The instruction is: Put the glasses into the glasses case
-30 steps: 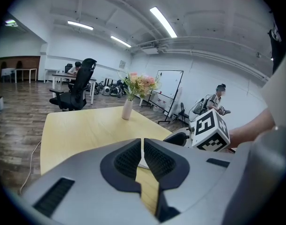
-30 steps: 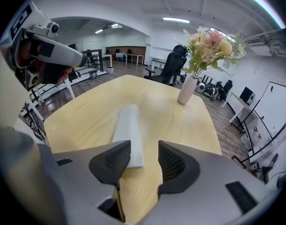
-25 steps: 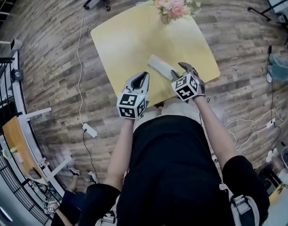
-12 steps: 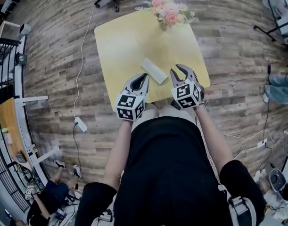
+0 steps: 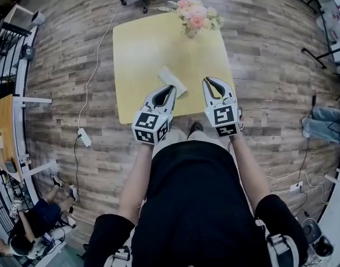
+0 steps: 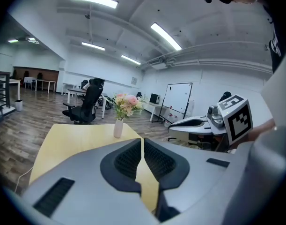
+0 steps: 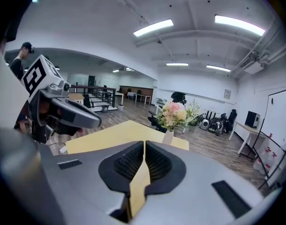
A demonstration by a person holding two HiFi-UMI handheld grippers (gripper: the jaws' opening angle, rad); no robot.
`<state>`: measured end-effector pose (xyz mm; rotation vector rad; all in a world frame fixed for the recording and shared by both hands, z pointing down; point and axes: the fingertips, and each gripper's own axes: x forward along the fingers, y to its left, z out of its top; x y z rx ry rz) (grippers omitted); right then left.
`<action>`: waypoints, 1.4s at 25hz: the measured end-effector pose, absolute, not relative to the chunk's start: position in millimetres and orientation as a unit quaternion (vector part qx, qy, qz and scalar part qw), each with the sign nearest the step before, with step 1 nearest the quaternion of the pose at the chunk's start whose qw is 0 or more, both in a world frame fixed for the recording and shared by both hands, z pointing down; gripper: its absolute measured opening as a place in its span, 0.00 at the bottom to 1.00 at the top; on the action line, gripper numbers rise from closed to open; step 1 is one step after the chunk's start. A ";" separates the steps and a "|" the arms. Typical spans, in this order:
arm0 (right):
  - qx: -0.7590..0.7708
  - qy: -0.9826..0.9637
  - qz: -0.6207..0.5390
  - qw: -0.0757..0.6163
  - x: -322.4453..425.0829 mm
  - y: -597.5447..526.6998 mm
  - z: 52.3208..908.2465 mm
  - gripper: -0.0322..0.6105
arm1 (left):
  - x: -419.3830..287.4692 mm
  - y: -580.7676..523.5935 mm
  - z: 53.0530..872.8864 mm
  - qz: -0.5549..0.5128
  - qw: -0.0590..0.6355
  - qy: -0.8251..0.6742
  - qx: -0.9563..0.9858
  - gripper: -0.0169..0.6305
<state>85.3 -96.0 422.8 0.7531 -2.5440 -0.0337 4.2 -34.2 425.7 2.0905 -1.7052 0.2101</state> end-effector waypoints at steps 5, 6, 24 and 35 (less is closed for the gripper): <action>0.257 -0.941 -0.021 0.218 100.1 -84.9 408.0 0.08 | 21.0 -25.6 421.7 0.066 0.218 -0.624 0.748 0.08; 0.252 -0.944 -0.017 0.212 103.4 -82.8 404.7 0.08 | 23.7 -24.5 421.2 0.064 0.218 -0.626 0.746 0.08; 0.240 -0.958 0.063 0.144 139.1 -75.5 377.3 0.07 | 36.3 -15.8 411.8 0.064 0.208 -0.638 0.739 0.08; 0.223 -0.961 0.064 0.149 134.9 -70.5 385.2 0.07 | 34.6 -17.0 415.4 0.071 0.209 -0.637 0.738 0.08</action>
